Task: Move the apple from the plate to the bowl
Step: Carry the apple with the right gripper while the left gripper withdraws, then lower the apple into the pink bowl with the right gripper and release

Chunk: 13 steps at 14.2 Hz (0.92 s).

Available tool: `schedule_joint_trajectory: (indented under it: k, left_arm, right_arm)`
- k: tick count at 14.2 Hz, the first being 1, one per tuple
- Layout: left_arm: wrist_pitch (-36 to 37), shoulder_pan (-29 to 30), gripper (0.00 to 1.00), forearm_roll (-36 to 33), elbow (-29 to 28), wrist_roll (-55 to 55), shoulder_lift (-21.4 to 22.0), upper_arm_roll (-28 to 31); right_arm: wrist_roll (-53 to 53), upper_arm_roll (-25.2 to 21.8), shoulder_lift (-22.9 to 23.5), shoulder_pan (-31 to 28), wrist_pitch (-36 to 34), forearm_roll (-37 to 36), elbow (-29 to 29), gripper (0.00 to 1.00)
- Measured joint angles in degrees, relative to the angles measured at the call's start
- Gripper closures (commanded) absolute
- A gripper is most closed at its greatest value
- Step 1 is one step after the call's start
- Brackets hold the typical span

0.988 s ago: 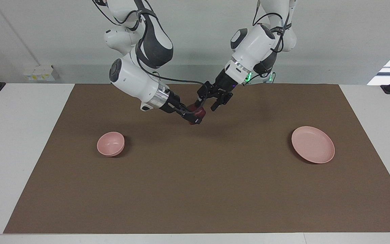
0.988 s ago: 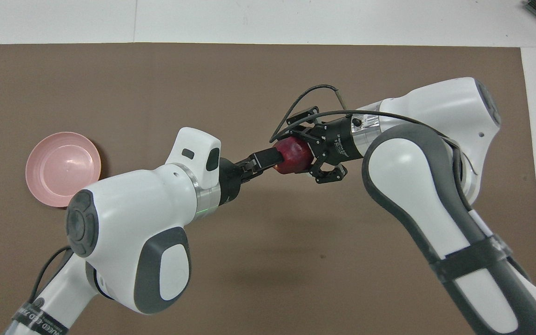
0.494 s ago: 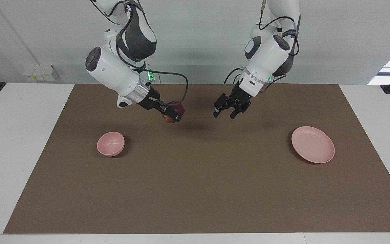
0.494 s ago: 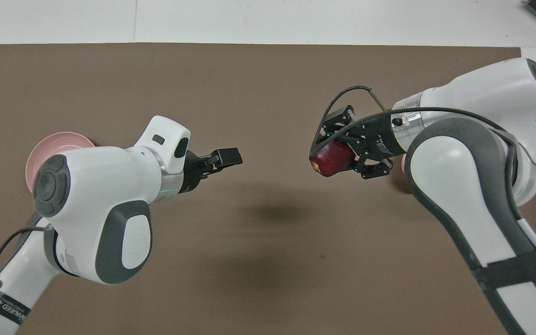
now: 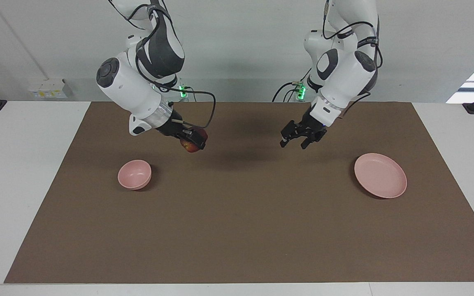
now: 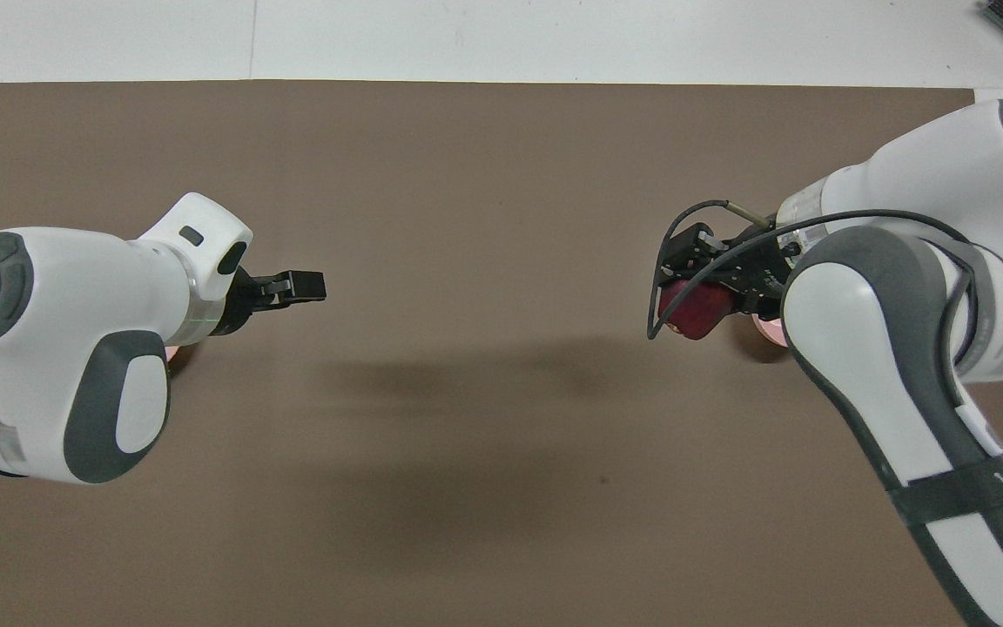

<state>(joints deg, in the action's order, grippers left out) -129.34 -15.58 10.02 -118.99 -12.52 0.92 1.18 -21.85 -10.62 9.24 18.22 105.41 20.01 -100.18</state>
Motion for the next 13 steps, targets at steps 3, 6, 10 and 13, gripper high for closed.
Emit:
schedule_joint_trajectory:
  k: [3,6,10,13]
  left_arm:
    - [2.74,6.5,0.0,-0.46,0.77,13.29,-0.01,0.1]
    - [9.09,11.42,0.0,-0.82,6.14,21.03,-0.03,0.1]
    - [22.97,15.71,0.0,-5.88,17.78,26.19,0.03,0.13]
    - [33.73,16.15,0.0,-7.89,26.9,26.42,0.14,0.07]
  right_arm:
    - [8.72,-0.08,-0.06,-2.63,0.05,-4.49,-0.73,1.0]
    - [15.02,-0.12,0.01,-4.04,2.34,-10.03,-1.42,1.0]
    - [22.31,-0.13,3.53,-4.79,9.55,-13.71,-3.47,1.0]
    - [27.53,-0.15,6.25,-6.68,11.5,-14.95,-4.25,1.0]
